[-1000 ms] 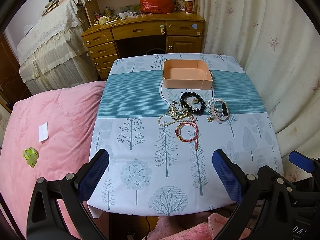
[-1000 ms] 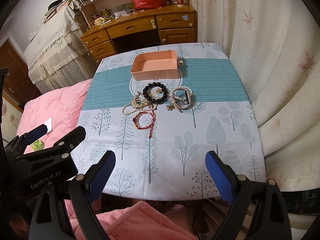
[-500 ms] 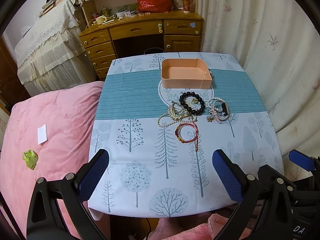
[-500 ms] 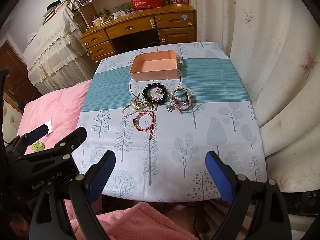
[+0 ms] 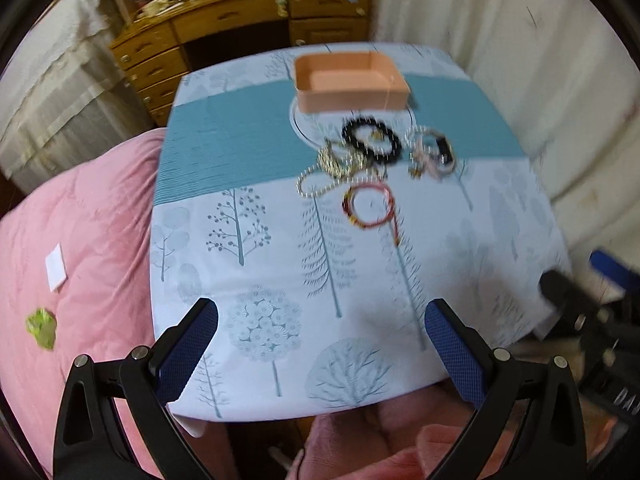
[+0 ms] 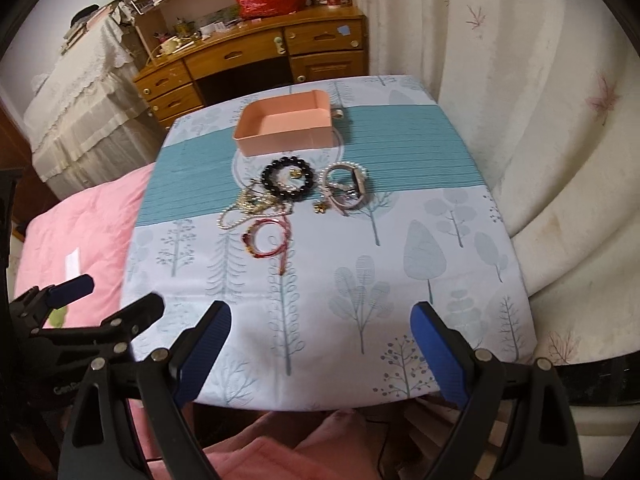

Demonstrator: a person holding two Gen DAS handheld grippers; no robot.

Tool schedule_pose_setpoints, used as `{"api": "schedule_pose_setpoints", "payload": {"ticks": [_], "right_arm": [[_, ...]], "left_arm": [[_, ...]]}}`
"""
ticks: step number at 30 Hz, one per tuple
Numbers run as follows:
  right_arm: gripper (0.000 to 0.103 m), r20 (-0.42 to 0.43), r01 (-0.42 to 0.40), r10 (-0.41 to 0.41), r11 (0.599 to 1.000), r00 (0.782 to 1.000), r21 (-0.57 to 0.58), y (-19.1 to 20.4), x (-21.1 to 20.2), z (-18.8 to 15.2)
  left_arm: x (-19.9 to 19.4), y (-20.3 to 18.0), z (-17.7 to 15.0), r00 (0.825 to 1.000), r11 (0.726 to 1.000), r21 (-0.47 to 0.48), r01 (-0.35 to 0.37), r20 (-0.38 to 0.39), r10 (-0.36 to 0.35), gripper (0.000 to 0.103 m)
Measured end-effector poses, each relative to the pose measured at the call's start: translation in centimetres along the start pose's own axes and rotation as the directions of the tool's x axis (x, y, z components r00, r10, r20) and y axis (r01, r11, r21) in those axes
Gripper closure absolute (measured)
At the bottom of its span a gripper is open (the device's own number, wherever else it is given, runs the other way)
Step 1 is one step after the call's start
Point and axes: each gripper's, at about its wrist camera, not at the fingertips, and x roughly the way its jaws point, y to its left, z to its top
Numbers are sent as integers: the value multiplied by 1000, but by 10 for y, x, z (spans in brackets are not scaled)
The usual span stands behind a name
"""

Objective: Organize jewelry
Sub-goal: 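Move left tool over red string bracelet while right tool reaches the pink strap watch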

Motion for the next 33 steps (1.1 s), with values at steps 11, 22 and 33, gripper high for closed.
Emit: {"api": "schedule_pose_setpoints", "payload": {"ticks": [11,22,33], "right_arm": [[11,56,81,-73,985,996,-151,1,16,-19],[11,73,20,2,956,997,-293,-20,61,16],[11,125,-82,150,897,981,-434,-48,157,72]], "left_arm": [[46,-5,-4,989,982,113,148,-40,-145,1],[99,-38,41,986,984,97,147,-99,-138,1],[172,-50,81,986,997,-61,52,-153,-60,4]]}}
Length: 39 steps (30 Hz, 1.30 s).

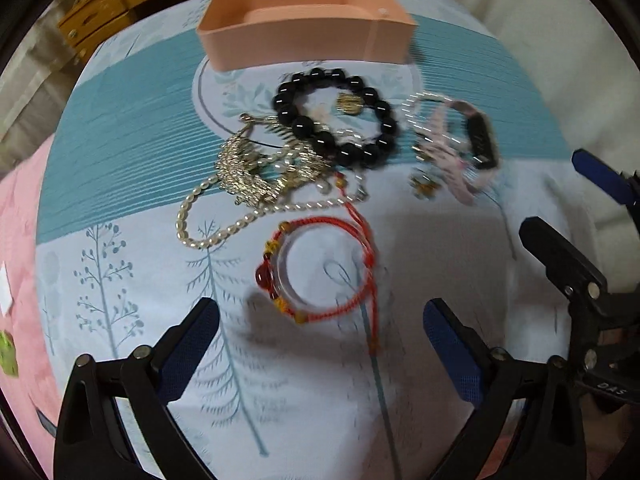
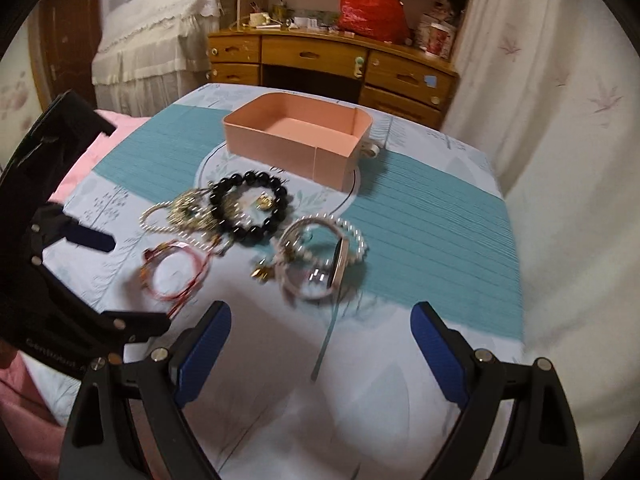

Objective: Organize jewelry
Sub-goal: 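Move left tool over red string bracelet while right tool reaches the pink strap watch, then close left tool on red bracelet while right tool grips and lifts the pink watch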

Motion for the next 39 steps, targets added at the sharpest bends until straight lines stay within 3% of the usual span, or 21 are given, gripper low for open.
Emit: {"api": "schedule_pose_setpoints", "payload": {"ticks": [7,12,14,15,19,21,30,34,39], "right_arm": [[11,-15,-86,87,994,996,71,-8,41,4],[11,-25,-119,122,989,992,93,-10,56,3],[18,-41,-115,119,989,992,89,-10,62,4],[26,-55,-122,127,989,990,87,-10,66,4],[45,-48,-130,133,990,990,54,-6,65,7],[49,-51,-141,143,989,988,48,-4,65,7],[52,-39,-106,108,993,993,48,0,47,12],[53,-21,-84,85,995,996,52,1,35,16],[53,-59,-55,62,993,996,102,3,37,16]], "left_arm": [[18,12,12,999,990,-134,-38,-16,36,14],[17,15,13,999,986,-157,-51,-7,51,19],[16,13,12,998,988,-142,-56,-1,56,20],[14,13,15,998,989,-131,-62,2,63,22],[9,-6,25,998,994,-90,-65,22,67,38],[7,-13,27,998,995,-74,-66,19,67,38],[5,-15,18,1000,996,-83,-13,1,13,39],[-10,-8,17,1000,999,-39,13,14,-12,39],[-24,-2,18,999,999,-3,35,11,-35,39]]}}
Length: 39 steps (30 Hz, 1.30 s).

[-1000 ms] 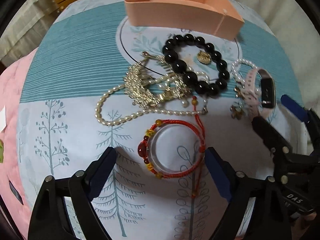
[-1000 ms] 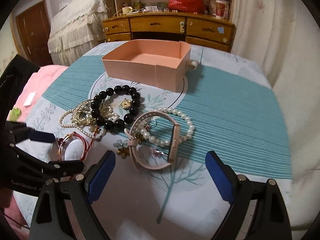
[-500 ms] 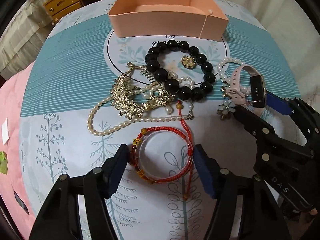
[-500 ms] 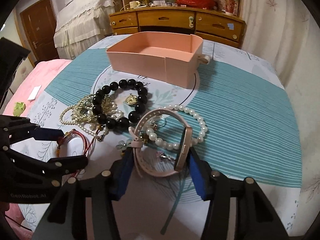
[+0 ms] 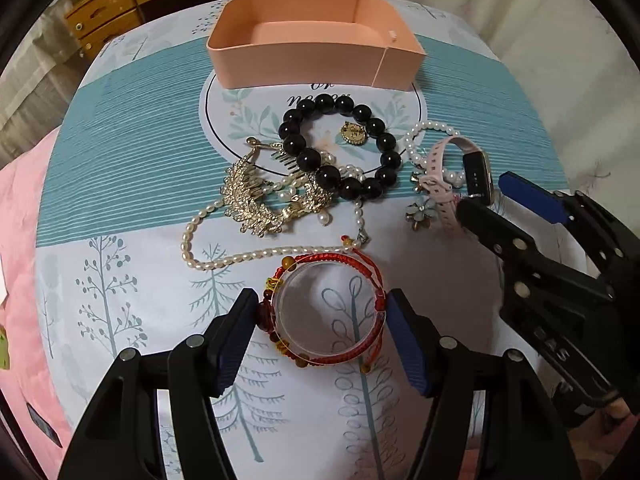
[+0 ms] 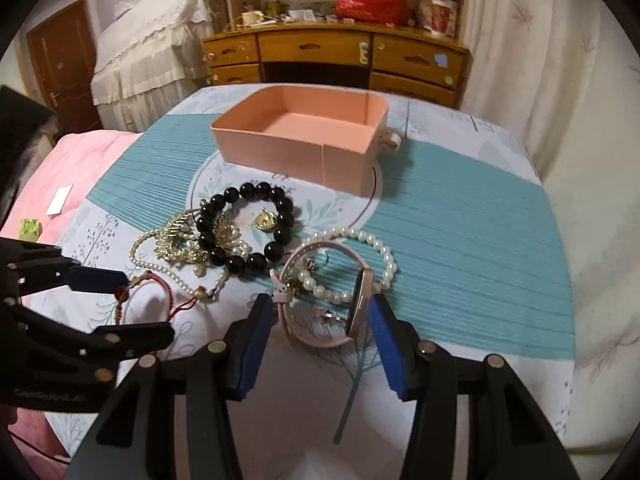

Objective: Organize jewelry
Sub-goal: 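Close left tool on red bracelet while right tool grips and lifts the pink watch, then carry red bracelet with left tool into pink box while right tool drops the watch in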

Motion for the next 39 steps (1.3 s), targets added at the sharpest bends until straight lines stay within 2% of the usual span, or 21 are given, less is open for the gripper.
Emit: {"api": "schedule_pose_setpoints", "payload": {"ticks": [2,7,11,15,17,18,19,21,29,33,36,39], "right_arm": [[53,-18,28,-28,999,999,26,0,7,-2],[52,-10,1,0,995,1000,101,-2,14,-1],[52,30,-65,59,960,998,272,-20,8,-2],[53,31,-14,4,936,1000,351,-34,7,-4],[61,25,-17,9,931,1000,364,-38,11,-3],[76,20,-10,2,932,1000,361,-39,13,-2],[86,9,3,-7,934,1000,357,-38,15,-1],[94,1,-2,2,934,1000,358,-39,18,1],[94,36,-27,14,912,999,409,-47,1,6],[94,75,-18,-11,926,997,377,-46,-20,14],[94,114,-89,46,908,992,410,-50,-32,21],[94,153,-120,60,902,986,416,-49,-45,36]], "left_arm": [[-6,4,-2,1000,1000,12,-2,2,2,39],[-24,13,-7,1000,999,32,10,20,-10,39],[-32,20,-14,999,999,35,19,28,-20,39],[-46,26,-16,999,999,29,28,40,-30,39],[-49,27,-14,999,999,29,28,46,-29,39],[-52,28,-14,998,999,32,24,50,-26,39],[-52,27,-13,998,999,35,18,52,-20,39],[-51,26,-9,999,999,43,10,50,-12,39],[-62,35,1,998,999,47,6,57,-8,39],[-75,42,10,997,999,53,12,76,-16,39],[-85,47,20,995,998,59,14,100,-20,39],[-96,52,37,993,998,64,10,121,-18,39]]}}
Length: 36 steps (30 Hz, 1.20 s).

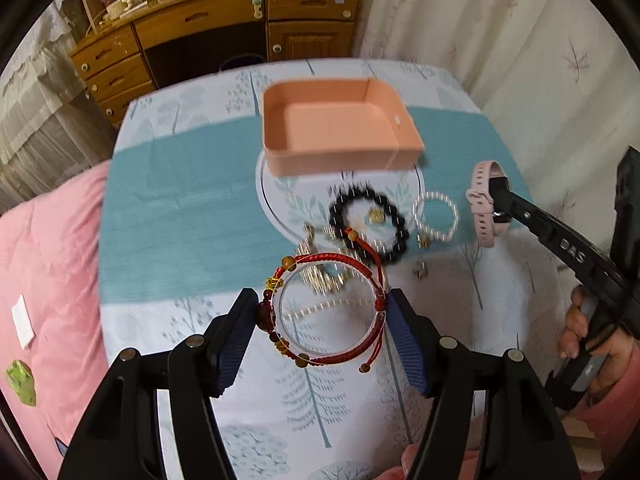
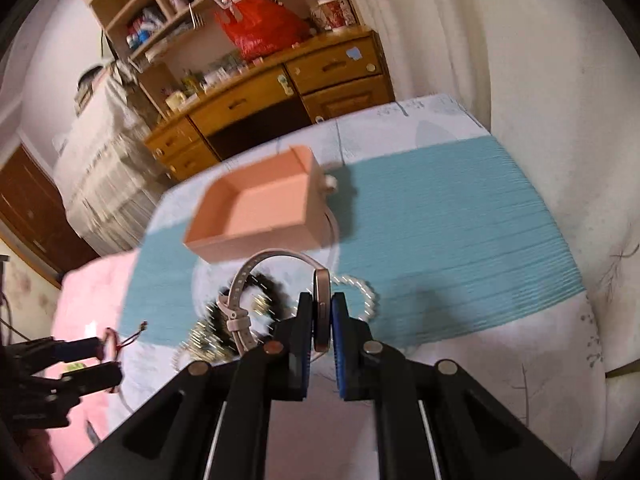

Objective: Organize jewelry
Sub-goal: 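Carry red bracelet with left tool into pink box while right tool drops the watch in, then open both tools and pull them back from the pink box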

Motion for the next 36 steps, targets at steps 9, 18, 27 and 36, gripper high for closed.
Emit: {"api": "schedule_pose_setpoints", "payload": {"ticks": [9,18,27,36], "right_arm": [[94,83,-55,66,990,994,-128,50,-6,67],[94,108,-65,82,986,991,-151,71,30,120],[74,-30,-45,44,998,999,-38,34,72,115],[73,-90,33,-35,999,995,-22,15,62,84]], "left_arm": [[-23,17,78,991,1000,18,-3,130,1,39],[-6,24,147,978,999,10,41,202,-42,39],[44,30,158,998,1000,-23,-1,70,3,9],[39,43,133,998,998,-57,5,65,-1,9]]}}
